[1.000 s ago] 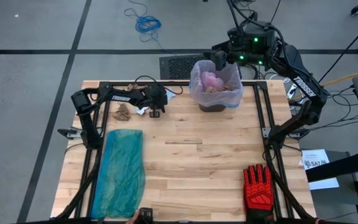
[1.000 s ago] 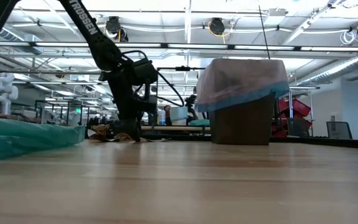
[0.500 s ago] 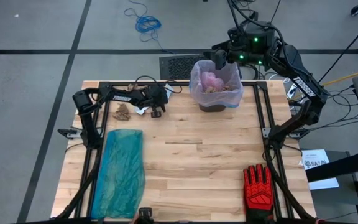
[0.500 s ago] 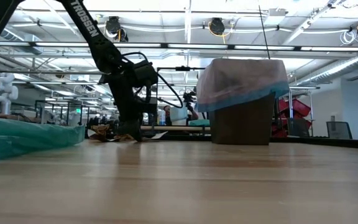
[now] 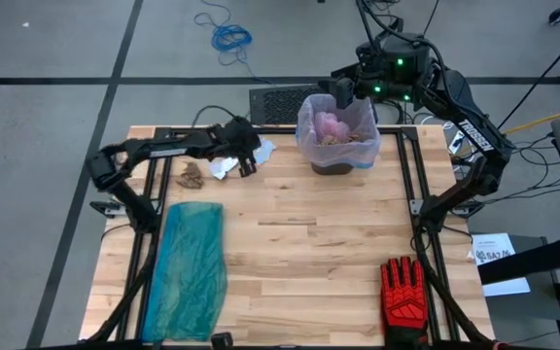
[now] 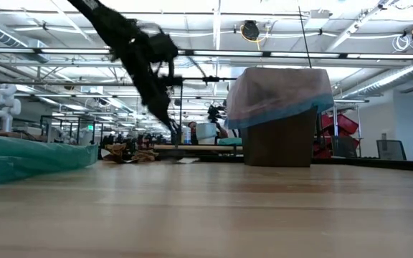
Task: Place trash/remove bag and relplace
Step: Put the white paper into the trash bin
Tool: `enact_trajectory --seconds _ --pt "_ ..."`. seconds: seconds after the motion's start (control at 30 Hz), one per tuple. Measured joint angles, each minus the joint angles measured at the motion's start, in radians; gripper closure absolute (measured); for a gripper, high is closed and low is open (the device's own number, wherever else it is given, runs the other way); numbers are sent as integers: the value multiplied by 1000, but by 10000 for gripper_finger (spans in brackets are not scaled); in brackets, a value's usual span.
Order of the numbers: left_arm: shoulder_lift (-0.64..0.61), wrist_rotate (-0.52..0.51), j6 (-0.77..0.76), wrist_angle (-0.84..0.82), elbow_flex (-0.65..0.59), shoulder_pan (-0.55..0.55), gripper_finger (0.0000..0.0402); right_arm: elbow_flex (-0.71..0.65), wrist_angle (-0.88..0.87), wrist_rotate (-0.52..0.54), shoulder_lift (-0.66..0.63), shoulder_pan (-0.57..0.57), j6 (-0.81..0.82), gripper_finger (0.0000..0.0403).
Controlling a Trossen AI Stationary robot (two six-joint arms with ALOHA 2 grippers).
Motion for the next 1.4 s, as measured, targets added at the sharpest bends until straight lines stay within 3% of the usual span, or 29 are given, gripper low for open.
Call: enact_trajectory --seconds 0.3,0.4,0.5,0.7,1.03,1.4 --pt "-231 72 -202 7 88 -27 401 0 -1 -4 0 6 -62 129" --pt "-252 51 -166 8 98 -30 401 0 -1 -5 0 12 -78 129" --pt "-246 35 -32 -53 97 -30 400 0 -1 -5 0 12 -91 129" --pt "-155 -36 120 -152 96 -35 354 0 -1 -5 0 12 -88 129" --pt "105 -67 219 -100 96 -33 256 0 -1 -6 0 21 -69 129" --pt "265 -70 247 -87 96 -33 244 0 -6 -5 0 34 -72 129"
